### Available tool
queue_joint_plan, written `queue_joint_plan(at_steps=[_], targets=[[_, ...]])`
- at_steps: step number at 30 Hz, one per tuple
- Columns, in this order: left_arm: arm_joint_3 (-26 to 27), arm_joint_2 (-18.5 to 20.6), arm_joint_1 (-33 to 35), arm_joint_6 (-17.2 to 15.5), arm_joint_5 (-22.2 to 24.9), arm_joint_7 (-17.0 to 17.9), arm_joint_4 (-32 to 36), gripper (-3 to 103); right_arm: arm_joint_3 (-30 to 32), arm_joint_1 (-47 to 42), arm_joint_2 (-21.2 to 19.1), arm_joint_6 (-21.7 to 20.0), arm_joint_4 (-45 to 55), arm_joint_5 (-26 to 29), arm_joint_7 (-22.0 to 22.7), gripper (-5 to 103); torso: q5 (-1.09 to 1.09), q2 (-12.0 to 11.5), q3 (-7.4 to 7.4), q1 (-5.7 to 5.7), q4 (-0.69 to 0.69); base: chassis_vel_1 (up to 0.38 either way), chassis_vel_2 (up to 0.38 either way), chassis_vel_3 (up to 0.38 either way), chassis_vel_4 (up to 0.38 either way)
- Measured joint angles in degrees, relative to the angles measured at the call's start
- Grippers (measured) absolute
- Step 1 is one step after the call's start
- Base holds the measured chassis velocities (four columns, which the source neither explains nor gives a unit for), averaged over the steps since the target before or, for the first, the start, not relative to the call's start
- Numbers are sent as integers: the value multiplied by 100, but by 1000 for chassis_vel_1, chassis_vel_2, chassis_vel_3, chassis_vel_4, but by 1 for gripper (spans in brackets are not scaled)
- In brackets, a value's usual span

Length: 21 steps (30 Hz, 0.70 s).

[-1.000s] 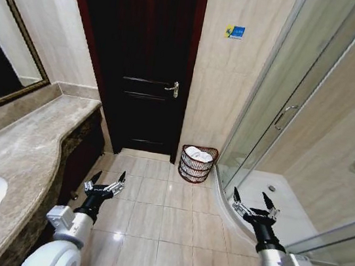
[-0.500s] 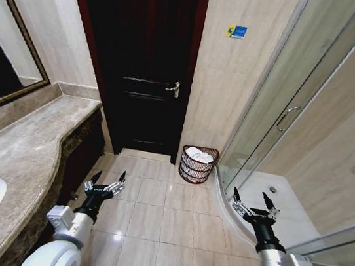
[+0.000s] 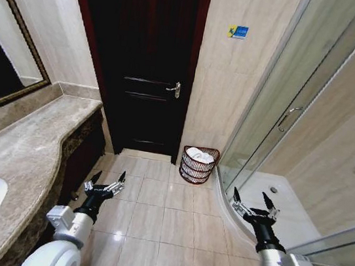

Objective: Discard the used towel into the hamper.

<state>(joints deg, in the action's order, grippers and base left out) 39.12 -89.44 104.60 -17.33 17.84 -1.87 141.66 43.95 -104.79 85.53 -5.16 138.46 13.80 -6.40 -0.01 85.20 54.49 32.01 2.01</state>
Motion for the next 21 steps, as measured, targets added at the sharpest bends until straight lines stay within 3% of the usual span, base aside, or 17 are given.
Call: queue_joint_plan(at_steps=[13,21], targets=[[-2,-2,0,0,0,-1,0,97,1,0,0,0,0,0,0,100,2,0,0,1,1,-90,-110,114,83],[0,0,0,0,0,0,0,97,-1,0,0,0,0,0,0,100,-1,0,0,0,-1,21,6,-30,1]])
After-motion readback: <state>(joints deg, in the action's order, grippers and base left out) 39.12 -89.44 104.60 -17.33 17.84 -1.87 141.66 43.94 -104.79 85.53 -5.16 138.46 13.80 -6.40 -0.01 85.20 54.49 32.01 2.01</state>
